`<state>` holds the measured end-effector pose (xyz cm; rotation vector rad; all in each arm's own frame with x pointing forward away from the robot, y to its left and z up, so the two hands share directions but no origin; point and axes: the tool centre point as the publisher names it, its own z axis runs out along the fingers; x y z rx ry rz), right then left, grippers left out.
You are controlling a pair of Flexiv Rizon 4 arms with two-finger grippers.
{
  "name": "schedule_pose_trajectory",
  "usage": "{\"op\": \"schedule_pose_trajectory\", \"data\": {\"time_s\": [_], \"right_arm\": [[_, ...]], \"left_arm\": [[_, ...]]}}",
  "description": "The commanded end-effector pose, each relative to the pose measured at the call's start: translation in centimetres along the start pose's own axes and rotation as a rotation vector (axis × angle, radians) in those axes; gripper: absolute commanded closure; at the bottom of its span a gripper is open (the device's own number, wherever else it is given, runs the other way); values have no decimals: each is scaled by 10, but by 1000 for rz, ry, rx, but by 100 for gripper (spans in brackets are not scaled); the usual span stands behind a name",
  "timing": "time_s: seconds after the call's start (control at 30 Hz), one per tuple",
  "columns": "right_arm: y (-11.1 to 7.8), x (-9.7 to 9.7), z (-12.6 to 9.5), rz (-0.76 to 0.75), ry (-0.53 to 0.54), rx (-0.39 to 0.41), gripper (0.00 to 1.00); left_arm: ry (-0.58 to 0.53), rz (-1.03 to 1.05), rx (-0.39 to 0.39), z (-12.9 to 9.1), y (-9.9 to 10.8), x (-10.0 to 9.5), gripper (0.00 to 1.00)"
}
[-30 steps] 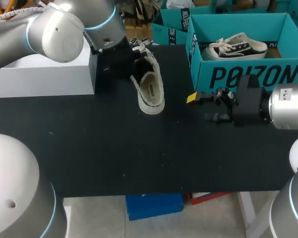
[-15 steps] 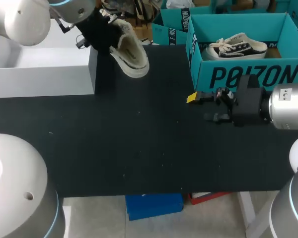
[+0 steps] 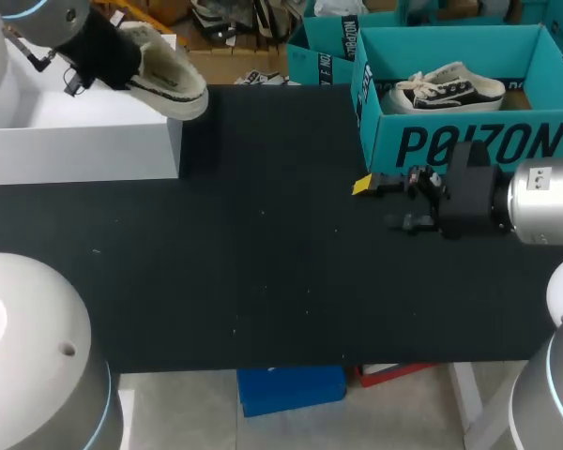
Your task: Take the shoe out of the shoebox, open the shoe tongue, remove and reinsert the insole, then place the shoe into the shoebox
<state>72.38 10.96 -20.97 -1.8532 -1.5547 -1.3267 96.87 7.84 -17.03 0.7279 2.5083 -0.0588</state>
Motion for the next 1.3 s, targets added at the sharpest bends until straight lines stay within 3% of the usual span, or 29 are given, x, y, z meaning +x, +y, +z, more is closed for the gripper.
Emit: {"op": "schedule_pose_trajectory", "data": {"time_s": [0.03,0.33,0.53,1.0,1.3], "right_arm": [[0,0,1,0,0,0,0],[0,0,1,0,0,0,0],[0,0,1,0,0,0,0],[0,0,1,0,0,0,0],[0,0,1,0,0,0,0]], "left_arm": [[-47,-50,-16,-6,18,23,100],[-23,-199,-39,16,60,43,100],[-10,-263,-45,29,77,50,100],[17,-296,-68,58,118,33,100],[64,-330,-68,89,142,39,100]]}}
